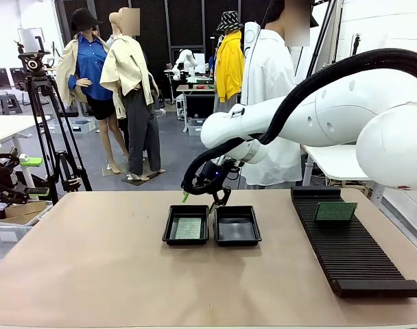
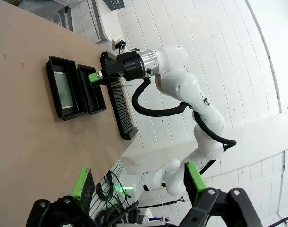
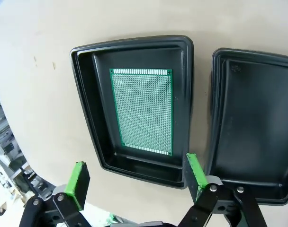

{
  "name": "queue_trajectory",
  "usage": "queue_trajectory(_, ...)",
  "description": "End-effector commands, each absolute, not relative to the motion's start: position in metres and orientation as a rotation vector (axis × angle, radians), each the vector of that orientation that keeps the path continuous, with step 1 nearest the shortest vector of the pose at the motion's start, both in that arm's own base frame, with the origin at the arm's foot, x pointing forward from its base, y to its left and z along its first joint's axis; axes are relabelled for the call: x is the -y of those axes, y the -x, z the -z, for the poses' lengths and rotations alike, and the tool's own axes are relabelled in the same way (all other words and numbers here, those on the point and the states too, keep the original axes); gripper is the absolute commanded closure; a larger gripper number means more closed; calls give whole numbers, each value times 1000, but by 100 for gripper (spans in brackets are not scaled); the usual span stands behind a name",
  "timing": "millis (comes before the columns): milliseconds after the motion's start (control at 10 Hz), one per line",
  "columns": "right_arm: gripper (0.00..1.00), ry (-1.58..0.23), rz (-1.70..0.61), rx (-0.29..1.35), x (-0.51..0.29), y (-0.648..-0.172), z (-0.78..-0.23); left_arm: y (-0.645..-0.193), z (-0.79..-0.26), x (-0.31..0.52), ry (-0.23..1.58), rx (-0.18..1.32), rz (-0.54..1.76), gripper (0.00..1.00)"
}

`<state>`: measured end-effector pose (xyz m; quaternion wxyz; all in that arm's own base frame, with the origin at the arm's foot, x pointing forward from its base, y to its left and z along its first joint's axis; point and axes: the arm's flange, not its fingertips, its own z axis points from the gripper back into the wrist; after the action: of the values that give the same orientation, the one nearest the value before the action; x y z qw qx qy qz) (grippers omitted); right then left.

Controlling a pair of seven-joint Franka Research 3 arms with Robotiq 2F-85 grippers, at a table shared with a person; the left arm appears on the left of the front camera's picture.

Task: Inspect and transfer BCBs to ESD trays.
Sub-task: Pick up the Blank PCB from the PCB Rack and place it in the left ESD tray, then pick up the ESD tray and place it on the left side of the table.

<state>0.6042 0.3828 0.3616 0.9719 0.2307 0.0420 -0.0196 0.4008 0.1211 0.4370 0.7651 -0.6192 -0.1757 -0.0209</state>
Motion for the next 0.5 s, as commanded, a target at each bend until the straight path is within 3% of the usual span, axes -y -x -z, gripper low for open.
queue_trajectory(0,0,-483,41,-76,-383,-606,-363,-400,-438,-123,1341,384,49,0)
queue_trajectory(400,0,-483,41,-76,-383,-606,-363,-400,-438,-123,1341,384,49,0)
